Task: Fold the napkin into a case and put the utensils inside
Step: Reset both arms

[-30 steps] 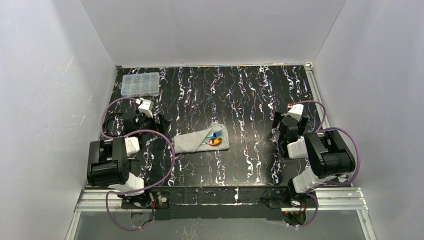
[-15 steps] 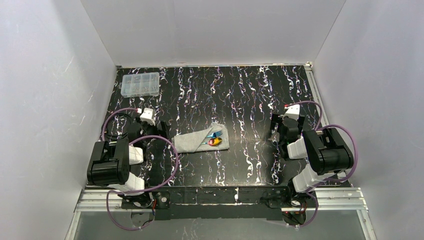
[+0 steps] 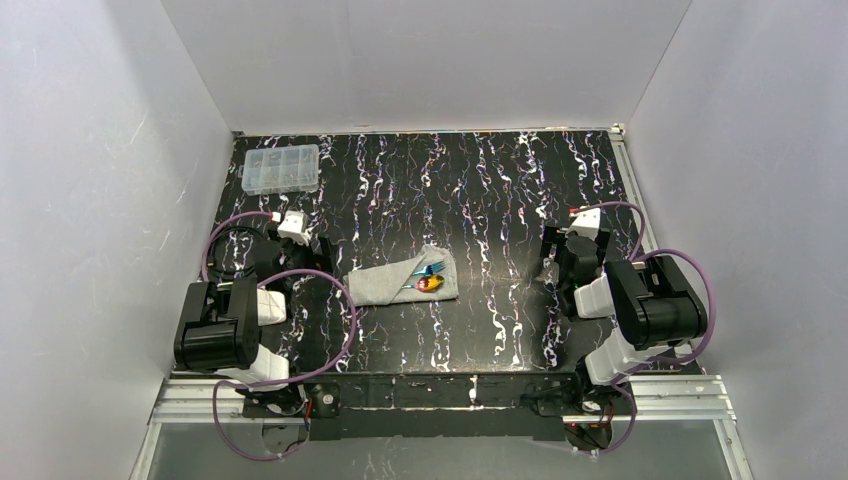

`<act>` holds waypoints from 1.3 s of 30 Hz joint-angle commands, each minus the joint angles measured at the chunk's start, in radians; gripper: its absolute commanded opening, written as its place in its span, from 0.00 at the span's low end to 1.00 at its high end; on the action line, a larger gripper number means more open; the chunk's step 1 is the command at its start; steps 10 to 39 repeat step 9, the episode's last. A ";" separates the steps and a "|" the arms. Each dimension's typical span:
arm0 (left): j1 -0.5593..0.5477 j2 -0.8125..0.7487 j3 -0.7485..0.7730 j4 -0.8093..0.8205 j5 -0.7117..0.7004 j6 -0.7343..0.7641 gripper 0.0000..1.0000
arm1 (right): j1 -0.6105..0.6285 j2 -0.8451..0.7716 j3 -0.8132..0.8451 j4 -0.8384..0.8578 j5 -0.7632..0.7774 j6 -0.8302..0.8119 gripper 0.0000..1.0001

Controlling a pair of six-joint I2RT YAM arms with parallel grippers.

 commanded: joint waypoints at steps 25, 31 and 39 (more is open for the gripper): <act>0.000 -0.013 0.015 -0.013 -0.014 0.010 0.98 | -0.006 0.006 -0.010 0.074 -0.002 -0.018 0.99; 0.000 -0.013 0.015 -0.013 -0.014 0.010 0.98 | -0.006 0.006 -0.010 0.074 -0.002 -0.018 0.99; 0.000 -0.013 0.015 -0.013 -0.014 0.010 0.98 | -0.006 0.006 -0.010 0.074 -0.002 -0.018 0.99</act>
